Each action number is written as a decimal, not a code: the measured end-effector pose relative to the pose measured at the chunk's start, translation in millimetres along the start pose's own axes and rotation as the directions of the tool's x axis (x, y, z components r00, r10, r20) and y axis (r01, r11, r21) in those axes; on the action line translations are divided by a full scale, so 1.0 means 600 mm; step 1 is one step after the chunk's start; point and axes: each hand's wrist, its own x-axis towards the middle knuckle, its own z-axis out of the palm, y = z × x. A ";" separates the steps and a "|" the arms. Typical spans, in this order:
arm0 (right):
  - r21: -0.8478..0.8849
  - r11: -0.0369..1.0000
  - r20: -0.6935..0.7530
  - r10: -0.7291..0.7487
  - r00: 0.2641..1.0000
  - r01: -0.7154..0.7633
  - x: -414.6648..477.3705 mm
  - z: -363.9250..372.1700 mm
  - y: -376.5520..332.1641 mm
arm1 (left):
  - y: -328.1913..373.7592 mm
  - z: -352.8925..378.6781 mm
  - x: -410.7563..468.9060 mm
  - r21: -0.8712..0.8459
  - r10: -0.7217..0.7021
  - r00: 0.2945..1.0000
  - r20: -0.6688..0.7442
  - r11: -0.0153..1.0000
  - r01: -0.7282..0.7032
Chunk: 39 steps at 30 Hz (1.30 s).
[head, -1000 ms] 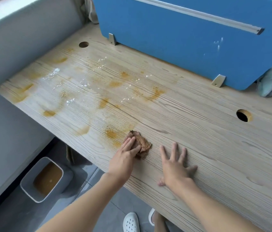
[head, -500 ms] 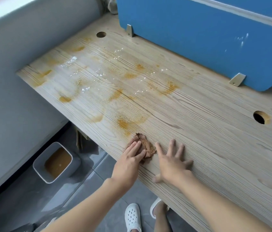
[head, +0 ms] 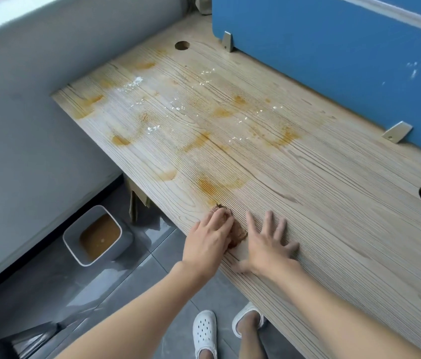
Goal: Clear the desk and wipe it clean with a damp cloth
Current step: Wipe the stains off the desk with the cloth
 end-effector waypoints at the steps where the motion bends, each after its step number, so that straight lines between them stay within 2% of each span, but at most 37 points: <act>1: 0.010 1.000 0.006 0.007 1.000 -0.007 0.004 -0.001 -0.008 | -0.005 0.007 -0.001 0.023 0.023 1.000 0.002 0.999 -0.023; 3: -0.017 1.000 -0.001 0.024 1.000 -0.024 0.006 0.000 -0.018 | -0.030 0.012 -0.001 0.047 0.044 0.999 -0.004 0.998 -0.044; 8: -0.044 0.998 -0.011 0.042 0.999 -0.043 0.008 0.003 -0.021 | -0.066 0.006 0.014 -0.037 -0.138 0.988 -0.070 0.990 0.136; 11: -0.034 0.998 0.002 0.048 0.999 -0.048 0.010 -0.001 -0.028 | -0.052 0.026 -0.020 -0.118 -0.080 0.996 -0.034 0.990 0.076; 14: -0.049 0.997 0.003 0.058 0.998 -0.058 0.013 -0.004 -0.030 | -0.086 0.026 -0.012 -0.110 -0.023 1.000 -0.017 0.994 0.021; 19: -0.047 0.996 0.007 0.072 0.997 -0.071 0.014 -0.004 -0.032 | -0.069 0.021 0.013 -0.164 -0.081 0.996 0.023 0.983 0.084; 23: -0.043 0.997 -0.002 0.071 0.998 -0.071 0.015 -0.003 -0.032 | -0.097 0.009 0.008 -0.095 0.070 0.992 0.108 0.994 -0.060; 25: -0.049 0.996 0.001 0.069 0.998 -0.069 0.017 -0.004 -0.032 | -0.102 -0.001 0.040 -0.069 0.036 0.994 0.107 0.997 -0.029; 28: -0.040 0.996 -0.002 0.076 0.997 -0.076 0.017 -0.003 -0.033 | -0.066 -0.002 0.066 -0.093 -0.099 0.992 0.073 0.990 0.106; 33: -0.028 0.997 -0.006 0.071 0.997 -0.072 0.017 -0.003 -0.031 | -0.063 0.011 0.044 -0.095 0.060 0.986 0.155 0.994 -0.046; 39: -0.033 0.997 -0.005 0.071 0.997 -0.072 0.018 0.000 -0.029 | -0.043 0.004 0.100 -0.094 -0.039 0.991 0.129 0.994 0.052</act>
